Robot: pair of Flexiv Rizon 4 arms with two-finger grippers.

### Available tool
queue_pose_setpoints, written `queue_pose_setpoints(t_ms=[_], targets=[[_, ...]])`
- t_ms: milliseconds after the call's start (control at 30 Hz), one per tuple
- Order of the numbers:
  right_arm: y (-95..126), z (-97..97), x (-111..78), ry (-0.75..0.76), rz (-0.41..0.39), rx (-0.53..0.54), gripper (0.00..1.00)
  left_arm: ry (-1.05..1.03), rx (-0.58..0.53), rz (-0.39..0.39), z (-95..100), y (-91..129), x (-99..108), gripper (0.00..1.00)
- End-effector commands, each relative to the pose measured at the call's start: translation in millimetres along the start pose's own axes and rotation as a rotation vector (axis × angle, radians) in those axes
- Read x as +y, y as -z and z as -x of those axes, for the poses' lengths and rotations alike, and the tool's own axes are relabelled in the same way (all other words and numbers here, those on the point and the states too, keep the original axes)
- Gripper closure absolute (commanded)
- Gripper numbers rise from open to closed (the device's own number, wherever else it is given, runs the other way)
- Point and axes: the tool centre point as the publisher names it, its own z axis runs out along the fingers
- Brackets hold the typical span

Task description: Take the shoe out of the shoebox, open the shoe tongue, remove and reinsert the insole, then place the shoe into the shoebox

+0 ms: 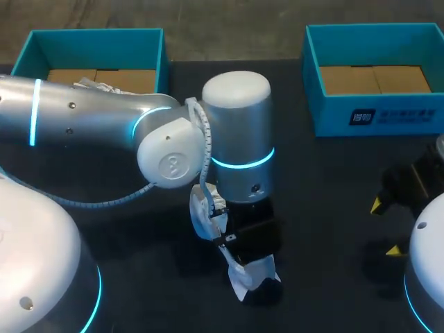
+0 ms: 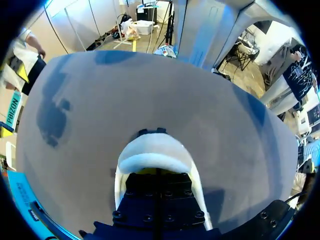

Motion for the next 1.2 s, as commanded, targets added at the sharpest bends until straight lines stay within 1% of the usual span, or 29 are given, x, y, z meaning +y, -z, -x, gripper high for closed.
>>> queue_pose_setpoints(t_ms=[33,100,233,367,467,533,667,733,800,933,1000,1033,1133,1200], targets=[[0,-1.9,0.1,0.0,-0.002,-0.003,0.0,0.006,-0.021,0.008,-3.9,-13,9,1.0],[0,-1.9,0.1,0.0,-0.002,-0.003,0.0,0.013,-0.017,-0.005,-4.3,-21,16,1.0],[0,-1.9,0.1,0.0,-0.002,-0.003,0.0,0.045,-0.001,0.014,-7.9,-26,27,1.0],[0,-1.9,0.1,0.0,-0.002,-0.003,0.0,0.063,0.002,0.048,-11.4,-22,36,1.0],[0,-1.9,0.1,0.0,-0.002,-0.003,0.0,0.07,-0.009,0.058,-13.9,-13,41,1.0],[0,-1.9,0.1,0.0,-0.002,-0.003,0.0,0.068,-0.022,0.054,-14.3,-7,40,1.0],[0,-1.9,0.1,0.0,-0.002,-0.003,0.0,0.038,-0.029,0.033,-11.1,-1,27,1.0],[0,-1.9,0.1,0.0,-0.002,-0.003,0.0,0.018,-0.025,0.026,-8.5,-3,21,1.0],[0,-1.9,0.1,0.0,-0.002,-0.003,0.0,0.008,-0.013,0.028,-6.1,-10,17,1.0],[0,-1.9,0.1,0.0,-0.002,-0.003,0.0,0.022,0.017,0.052,-4.6,-22,21,1.0],[0,-1.9,0.1,0.0,-0.002,-0.003,0.0,0.029,0.033,0.051,-4.8,-25,24,1.0],[0,-1.9,0.1,0.0,-0.002,-0.003,0.0,0.032,0.039,0.064,-5.1,-26,25,1.0],[0,-1.9,0.1,0.0,-0.002,-0.003,0.0,0.03,0.035,0.062,-5.9,-19,25,1.0],[0,-1.9,0.1,0.0,-0.002,-0.003,0.0,0.024,0.016,0.065,-6.4,-9,23,1.0]])
